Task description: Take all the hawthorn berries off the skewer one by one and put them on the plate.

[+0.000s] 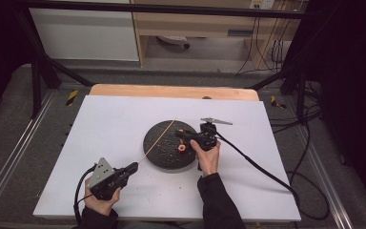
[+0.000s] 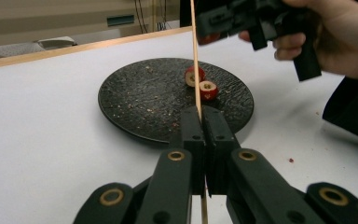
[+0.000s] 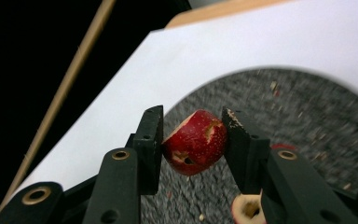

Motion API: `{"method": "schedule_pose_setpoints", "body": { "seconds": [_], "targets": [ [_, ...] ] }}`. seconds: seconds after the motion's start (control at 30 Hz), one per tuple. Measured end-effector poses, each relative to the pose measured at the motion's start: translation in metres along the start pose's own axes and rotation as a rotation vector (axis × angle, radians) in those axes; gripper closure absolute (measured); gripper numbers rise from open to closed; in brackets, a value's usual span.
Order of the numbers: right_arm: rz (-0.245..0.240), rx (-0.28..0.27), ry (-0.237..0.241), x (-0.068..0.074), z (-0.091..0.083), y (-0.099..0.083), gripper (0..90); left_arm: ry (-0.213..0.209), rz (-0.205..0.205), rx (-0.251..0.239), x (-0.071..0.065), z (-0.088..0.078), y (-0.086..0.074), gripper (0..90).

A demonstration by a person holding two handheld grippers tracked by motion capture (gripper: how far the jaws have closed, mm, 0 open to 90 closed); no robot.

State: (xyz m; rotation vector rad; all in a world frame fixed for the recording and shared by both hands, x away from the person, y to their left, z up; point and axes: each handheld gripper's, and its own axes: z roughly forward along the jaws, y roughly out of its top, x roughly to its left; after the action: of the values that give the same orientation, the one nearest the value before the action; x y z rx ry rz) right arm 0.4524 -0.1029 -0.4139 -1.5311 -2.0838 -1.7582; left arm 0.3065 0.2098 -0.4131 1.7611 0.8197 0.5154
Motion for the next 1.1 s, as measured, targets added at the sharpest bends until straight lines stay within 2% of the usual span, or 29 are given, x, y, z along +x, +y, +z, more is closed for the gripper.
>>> {"method": "schedule_pose_setpoints", "body": {
  "seconds": [0.13, 0.4, 0.57, 0.77, 0.87, 0.97, 1.1],
  "targets": [
    [-0.015, 0.052, -0.017, -0.002, 0.013, -0.018, 60.9, -0.004, -0.002, 0.006, -0.001, 0.001, -0.001, 88.0],
    [-0.047, 0.109, -0.031, -0.006, 0.021, -0.030, 60.6, -0.007, 0.001, 0.015, -0.002, 0.003, -0.001, 88.1],
    [-0.076, 0.112, -0.032, -0.005, 0.021, -0.032, 59.6, -0.008, 0.000, 0.021, -0.002, 0.004, -0.002, 88.0],
    [-0.114, 0.082, -0.021, 0.001, 0.009, -0.022, 53.1, -0.007, 0.000, 0.025, -0.002, 0.004, -0.002, 88.0],
    [-0.158, 0.087, -0.034, 0.005, -0.001, -0.016, 44.9, -0.008, -0.003, 0.027, -0.001, 0.005, -0.002, 88.0],
    [-0.210, 0.113, -0.042, 0.009, -0.011, -0.014, 31.6, -0.008, -0.002, 0.031, -0.001, 0.005, -0.002, 88.0],
    [-0.271, 0.117, -0.042, 0.008, -0.025, -0.017, 16.7, -0.008, -0.005, 0.037, -0.001, 0.006, -0.001, 88.0]
  ]
}}
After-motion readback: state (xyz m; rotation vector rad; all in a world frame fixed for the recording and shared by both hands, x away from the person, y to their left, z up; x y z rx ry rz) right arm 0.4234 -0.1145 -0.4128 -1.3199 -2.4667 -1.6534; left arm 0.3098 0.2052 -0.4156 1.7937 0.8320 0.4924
